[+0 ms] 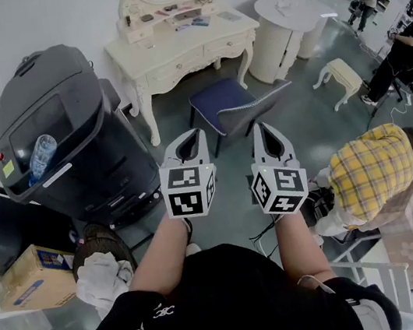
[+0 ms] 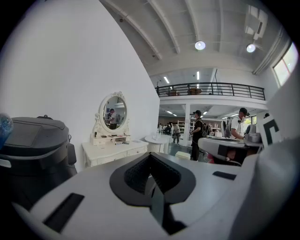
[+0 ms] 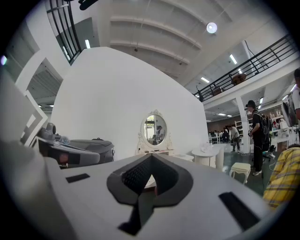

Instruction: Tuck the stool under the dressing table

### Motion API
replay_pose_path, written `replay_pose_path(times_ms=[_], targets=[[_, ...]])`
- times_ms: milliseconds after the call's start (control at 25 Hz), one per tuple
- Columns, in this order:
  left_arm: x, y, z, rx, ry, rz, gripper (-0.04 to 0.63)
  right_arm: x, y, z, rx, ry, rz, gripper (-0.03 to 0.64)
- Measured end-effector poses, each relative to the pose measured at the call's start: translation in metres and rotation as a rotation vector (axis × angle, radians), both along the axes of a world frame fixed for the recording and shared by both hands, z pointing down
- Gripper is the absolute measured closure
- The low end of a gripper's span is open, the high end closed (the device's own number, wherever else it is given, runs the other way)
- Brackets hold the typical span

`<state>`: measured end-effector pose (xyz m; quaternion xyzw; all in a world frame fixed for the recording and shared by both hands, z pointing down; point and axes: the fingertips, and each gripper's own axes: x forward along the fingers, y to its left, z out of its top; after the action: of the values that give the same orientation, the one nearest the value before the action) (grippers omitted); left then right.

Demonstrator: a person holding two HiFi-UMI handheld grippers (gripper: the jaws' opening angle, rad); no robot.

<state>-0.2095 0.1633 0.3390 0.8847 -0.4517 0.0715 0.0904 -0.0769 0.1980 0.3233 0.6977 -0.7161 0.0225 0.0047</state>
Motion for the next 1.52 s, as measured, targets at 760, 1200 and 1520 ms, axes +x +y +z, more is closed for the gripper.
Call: replay_pose_path(times_ms=[760, 1200, 1520], targets=[[-0.007, -0.030, 0.008, -0.016, 0.008, 0.096, 0.591, -0.019, -0.024, 0.003, -0.005, -0.028, 0.060, 0.609], [0.000, -0.038, 0.031, -0.064, 0.016, 0.183, 0.590, -0.022, -0.018, 0.019, -0.032, 0.010, 0.129, 0.609], [0.028, -0.047, 0.044, -0.086, -0.018, 0.222, 0.590, 0.008, -0.032, 0.031, -0.049, -0.043, 0.161, 0.609]])
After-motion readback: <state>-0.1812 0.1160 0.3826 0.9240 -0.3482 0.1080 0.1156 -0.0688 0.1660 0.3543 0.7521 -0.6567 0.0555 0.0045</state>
